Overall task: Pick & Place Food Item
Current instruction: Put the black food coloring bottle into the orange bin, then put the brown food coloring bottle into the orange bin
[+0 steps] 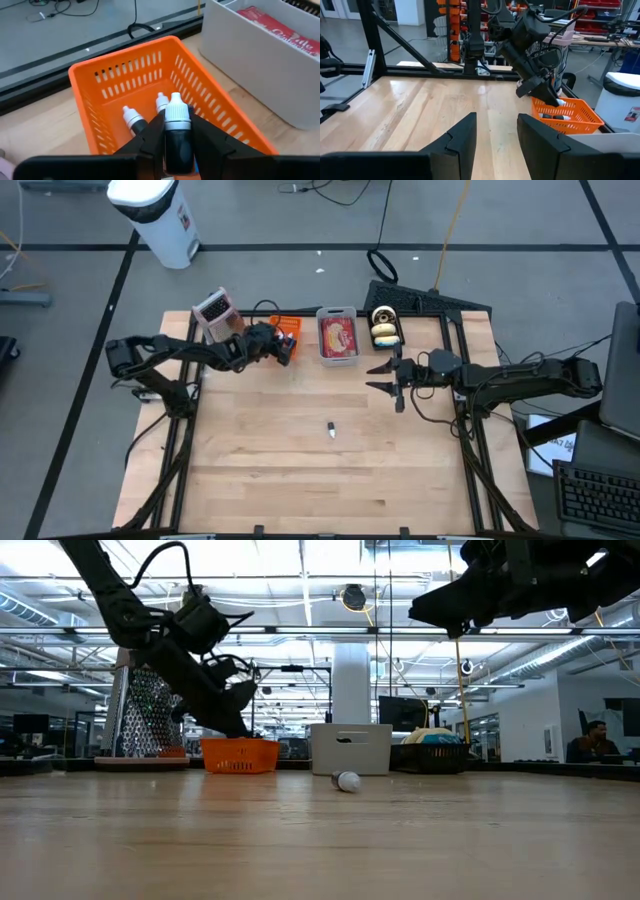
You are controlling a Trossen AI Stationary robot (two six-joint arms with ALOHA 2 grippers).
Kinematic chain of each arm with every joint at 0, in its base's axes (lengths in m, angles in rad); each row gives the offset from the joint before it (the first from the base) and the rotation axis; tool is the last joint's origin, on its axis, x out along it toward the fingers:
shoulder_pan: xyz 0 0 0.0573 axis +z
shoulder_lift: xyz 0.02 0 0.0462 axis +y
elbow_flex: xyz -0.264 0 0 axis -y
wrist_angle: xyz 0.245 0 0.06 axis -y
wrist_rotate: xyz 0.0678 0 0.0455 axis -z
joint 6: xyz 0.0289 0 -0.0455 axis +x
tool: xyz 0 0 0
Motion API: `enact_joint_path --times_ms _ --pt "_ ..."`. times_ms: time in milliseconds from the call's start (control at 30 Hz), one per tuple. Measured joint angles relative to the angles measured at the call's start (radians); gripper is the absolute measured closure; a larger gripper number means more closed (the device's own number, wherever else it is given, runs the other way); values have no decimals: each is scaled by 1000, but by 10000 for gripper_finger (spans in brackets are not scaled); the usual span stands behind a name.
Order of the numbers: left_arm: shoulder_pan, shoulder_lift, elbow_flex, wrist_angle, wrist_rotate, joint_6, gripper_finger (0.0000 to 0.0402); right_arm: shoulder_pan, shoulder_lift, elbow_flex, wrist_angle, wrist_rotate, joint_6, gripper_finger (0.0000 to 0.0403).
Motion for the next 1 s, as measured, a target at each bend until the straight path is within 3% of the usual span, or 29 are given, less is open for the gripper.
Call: enact_joint_path --times_ms 400,533,600,767,900,1000 --pt "35 -3 0 24 -1 -8 244 0 0 -106 166 0 51 273" --pt "38 -3 0 25 3 53 221 0 0 -108 170 0 51 273" --pt "35 -9 0 25 47 129 213 0 0 -108 170 0 51 273" --pt "-10 -37 1 68 273 304 210 0 0 -108 170 0 45 273" --pt "-80 -58 7 158 417 316 217 -2 0 -108 170 1 41 273" --pt "-164 -59 25 205 448 312 222 -2 0 -108 170 0 32 273"
